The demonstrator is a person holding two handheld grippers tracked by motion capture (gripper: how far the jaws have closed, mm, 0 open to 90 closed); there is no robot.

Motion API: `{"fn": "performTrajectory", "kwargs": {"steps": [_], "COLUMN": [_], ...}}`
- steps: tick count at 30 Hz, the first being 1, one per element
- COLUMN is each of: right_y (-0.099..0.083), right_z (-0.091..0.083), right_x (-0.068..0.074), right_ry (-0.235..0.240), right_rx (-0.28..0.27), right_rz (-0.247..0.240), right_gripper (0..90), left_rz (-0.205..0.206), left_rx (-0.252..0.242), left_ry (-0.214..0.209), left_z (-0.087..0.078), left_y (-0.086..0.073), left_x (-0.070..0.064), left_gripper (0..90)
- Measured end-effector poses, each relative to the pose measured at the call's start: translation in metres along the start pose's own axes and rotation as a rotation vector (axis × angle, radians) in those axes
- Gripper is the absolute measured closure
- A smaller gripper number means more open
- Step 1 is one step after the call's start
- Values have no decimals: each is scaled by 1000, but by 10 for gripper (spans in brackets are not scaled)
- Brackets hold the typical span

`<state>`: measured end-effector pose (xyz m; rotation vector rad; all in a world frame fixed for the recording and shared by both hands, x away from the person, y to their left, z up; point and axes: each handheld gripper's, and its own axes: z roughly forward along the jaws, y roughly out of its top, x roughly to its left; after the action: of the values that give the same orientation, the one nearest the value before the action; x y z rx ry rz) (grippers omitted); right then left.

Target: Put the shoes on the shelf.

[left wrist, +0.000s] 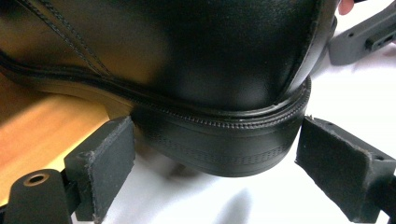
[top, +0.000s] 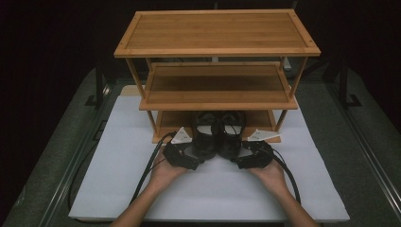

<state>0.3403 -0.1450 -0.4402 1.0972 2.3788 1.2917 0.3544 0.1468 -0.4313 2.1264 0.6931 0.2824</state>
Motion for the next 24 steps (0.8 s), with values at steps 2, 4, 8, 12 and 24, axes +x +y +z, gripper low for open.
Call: {"fn": "performTrajectory", "kwargs": {"steps": [2,4,8,12,24], "right_y": [0,4,14,19,15], "right_z": [1,3,6,14,29], "right_x": [-1,-2,-3,-7,-16], "right_ry": [-1,-9,-45,-59,-94], "right_rx": [1,7,-12,14,-3], "right_rz": [-3,-1,-40,-28,-39], "right_gripper": [165,164,163,163,165], "left_rz": [-4,-15,17,0,-27], "left_rx": [-8,-19,-43,-40,-57], "left_ry": [1,0,54,52,61], "left_z": [1,2,4,11,23], "left_y": [1,3,13,13,14], "left_x": [2,6,8,16,27], "left_gripper": [106,103,151,142,140]}}
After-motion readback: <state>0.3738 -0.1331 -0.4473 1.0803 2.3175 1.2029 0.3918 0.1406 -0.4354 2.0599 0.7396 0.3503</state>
